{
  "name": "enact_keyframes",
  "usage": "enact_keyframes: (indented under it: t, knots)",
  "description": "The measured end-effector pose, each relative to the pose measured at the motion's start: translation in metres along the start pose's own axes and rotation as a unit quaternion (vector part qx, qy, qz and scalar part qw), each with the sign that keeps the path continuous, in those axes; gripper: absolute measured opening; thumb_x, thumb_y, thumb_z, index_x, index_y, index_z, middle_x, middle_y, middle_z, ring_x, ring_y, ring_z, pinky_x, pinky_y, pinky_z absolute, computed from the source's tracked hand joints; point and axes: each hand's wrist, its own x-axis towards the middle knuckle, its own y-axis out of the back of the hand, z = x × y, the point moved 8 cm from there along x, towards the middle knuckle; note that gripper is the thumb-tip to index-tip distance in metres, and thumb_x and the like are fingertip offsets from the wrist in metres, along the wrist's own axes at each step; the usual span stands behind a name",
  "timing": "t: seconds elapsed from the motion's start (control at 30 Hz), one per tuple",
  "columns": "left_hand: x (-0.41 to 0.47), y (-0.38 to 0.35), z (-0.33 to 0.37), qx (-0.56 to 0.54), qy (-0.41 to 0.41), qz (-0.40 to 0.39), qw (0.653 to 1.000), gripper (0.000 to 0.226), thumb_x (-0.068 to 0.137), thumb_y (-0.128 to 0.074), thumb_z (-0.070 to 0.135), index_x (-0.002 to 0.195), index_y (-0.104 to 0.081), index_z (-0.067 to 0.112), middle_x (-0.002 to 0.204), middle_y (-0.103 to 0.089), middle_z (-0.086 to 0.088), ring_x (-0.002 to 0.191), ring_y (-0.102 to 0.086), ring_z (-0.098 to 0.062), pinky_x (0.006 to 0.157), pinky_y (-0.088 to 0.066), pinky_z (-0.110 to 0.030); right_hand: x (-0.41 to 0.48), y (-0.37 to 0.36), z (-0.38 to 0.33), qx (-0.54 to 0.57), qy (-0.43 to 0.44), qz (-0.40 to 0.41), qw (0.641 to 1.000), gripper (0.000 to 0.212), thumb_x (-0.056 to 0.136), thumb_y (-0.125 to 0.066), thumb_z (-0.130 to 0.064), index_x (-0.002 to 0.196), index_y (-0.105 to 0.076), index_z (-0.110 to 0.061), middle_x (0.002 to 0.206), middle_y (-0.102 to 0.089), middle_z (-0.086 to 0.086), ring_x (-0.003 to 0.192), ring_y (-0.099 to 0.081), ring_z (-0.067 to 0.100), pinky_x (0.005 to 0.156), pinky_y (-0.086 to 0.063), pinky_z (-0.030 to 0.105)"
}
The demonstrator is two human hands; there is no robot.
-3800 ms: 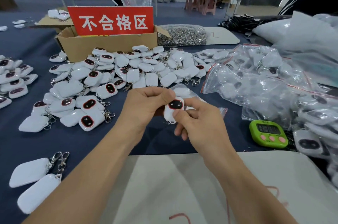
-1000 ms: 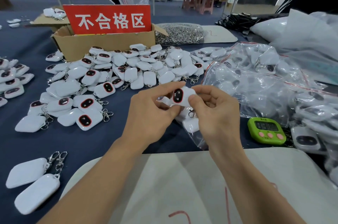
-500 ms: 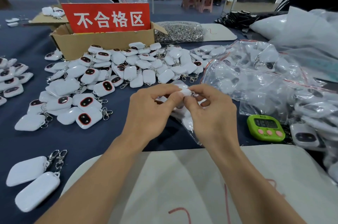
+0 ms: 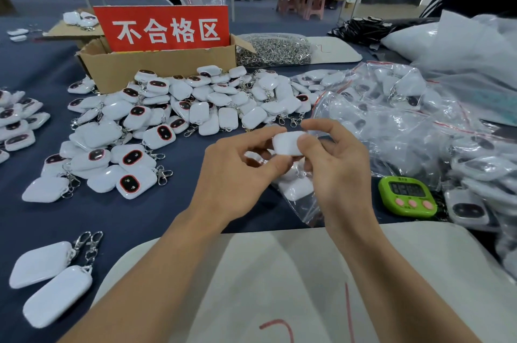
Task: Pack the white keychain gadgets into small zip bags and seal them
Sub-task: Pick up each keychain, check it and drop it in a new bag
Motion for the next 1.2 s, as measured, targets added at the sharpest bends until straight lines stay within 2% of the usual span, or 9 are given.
enact_keyframes:
  t: [0.13, 0.33, 0.43, 0.53, 0.7, 0.8, 0.93, 1.1, 1.2]
  knots:
    - [0.003, 0.002, -0.002, -0.007, 0.006, 0.011, 1.0, 0.015, 0.086, -0.064, 0.055, 0.09, -0.077, 0.048, 0.079, -0.076, 0.014, 0.071, -0.067, -0.004, 0.065, -0.052, -0.019, 0.002, -0.006, -0.008, 0.048, 0.001, -0.093, 0.995, 0.013, 0.086, -0.067, -0.024, 0.088, -0.079, -0.018, 0.066, -0.07, 0.0, 0.061, -0.056, 0.011, 0.06, -0.046, 0.02]
    - [0.002, 0.008, -0.008, -0.045, 0.058, 0.038, 0.997, 0.05, 0.089, -0.06, 0.062, 0.065, -0.075, 0.021, 0.057, -0.068, 0.004, 0.05, -0.058, -0.004, 0.057, -0.045, -0.019, 0.003, 0.004, -0.006, -0.006, -0.001, -0.057, 0.998, 0.021, 0.078, -0.072, -0.025, 0.062, -0.068, -0.013, 0.051, -0.054, 0.004, 0.051, -0.041, 0.014, 0.051, -0.035, 0.022]
    - [-0.008, -0.005, 0.007, 0.142, -0.008, 0.013, 0.99, 0.038, 0.082, -0.061, 0.059, 0.061, -0.067, 0.028, 0.054, -0.055, 0.01, 0.051, -0.046, -0.003, 0.054, -0.035, -0.019, 0.011, 0.037, -0.006, -0.016, -0.008, 0.047, 0.999, 0.024, 0.072, -0.073, -0.023, 0.053, -0.061, -0.015, 0.045, -0.045, -0.006, 0.046, -0.036, 0.009, 0.047, -0.032, 0.019]
    - [-0.025, -0.036, 0.038, 0.31, -0.099, -0.02, 0.945, 0.044, 0.071, -0.058, 0.069, 0.058, -0.061, 0.028, 0.05, -0.054, 0.011, 0.053, -0.051, -0.007, 0.051, -0.039, -0.025, 0.016, 0.059, 0.001, -0.036, -0.032, 0.125, 0.991, 0.024, 0.066, -0.071, -0.025, 0.059, -0.058, -0.006, 0.049, -0.04, -0.004, 0.051, -0.035, 0.013, 0.055, -0.031, 0.029]
    - [-0.034, -0.061, 0.067, 0.472, -0.208, -0.007, 0.857, 0.041, 0.052, -0.085, 0.053, 0.048, -0.059, 0.022, 0.045, -0.051, 0.007, 0.044, -0.051, -0.017, 0.048, -0.013, -0.023, 0.013, 0.064, -0.004, -0.098, -0.008, 0.157, 0.983, 0.033, 0.059, -0.063, -0.029, 0.062, -0.047, 0.0, 0.052, -0.028, 0.0, 0.056, -0.027, 0.018, 0.052, -0.026, 0.031]
    - [-0.032, -0.053, 0.064, 0.456, -0.166, 0.038, 0.873, 0.03, 0.063, -0.075, 0.039, 0.048, -0.056, 0.021, 0.046, -0.051, 0.004, 0.045, -0.051, -0.021, 0.048, -0.008, -0.025, 0.013, 0.063, -0.003, -0.13, -0.007, 0.122, 0.984, 0.032, 0.054, -0.061, -0.028, 0.055, -0.041, -0.003, 0.053, -0.024, 0.0, 0.056, -0.023, 0.017, 0.046, -0.021, 0.028]
    - [-0.032, -0.041, 0.054, 0.346, -0.135, 0.094, 0.924, 0.03, 0.083, -0.071, 0.026, 0.059, -0.053, 0.02, 0.054, -0.054, 0.004, 0.051, -0.049, -0.021, 0.046, -0.029, -0.03, 0.01, 0.049, -0.003, -0.181, 0.0, 0.047, 0.982, 0.028, 0.054, -0.059, -0.027, 0.046, -0.034, -0.016, 0.055, -0.019, -0.005, 0.055, -0.018, 0.013, 0.042, -0.018, 0.021]
    - [-0.028, -0.027, 0.045, 0.216, -0.078, 0.137, 0.963, 0.024, 0.092, -0.06, 0.026, 0.071, -0.059, 0.015, 0.062, -0.055, 0.006, 0.058, -0.046, -0.018, 0.056, -0.042, -0.04, 0.01, 0.028, 0.002, -0.195, 0.018, -0.073, 0.978, 0.016, 0.063, -0.061, -0.023, 0.059, -0.062, -0.008, 0.053, -0.036, -0.001, 0.057, -0.031, 0.013, 0.054, -0.026, 0.028]
    - [-0.027, -0.022, 0.04, 0.181, -0.066, 0.142, 0.971, 0.02, 0.093, -0.057, 0.024, 0.075, -0.058, 0.015, 0.066, -0.053, 0.008, 0.064, -0.043, -0.015, 0.061, -0.039, -0.036, 0.006, 0.021, -0.007, -0.257, 0.085, -0.083, 0.959, 0.023, 0.066, -0.062, -0.026, 0.06, -0.057, -0.005, 0.052, -0.03, -0.001, 0.055, -0.025, 0.01, 0.047, -0.024, 0.023]
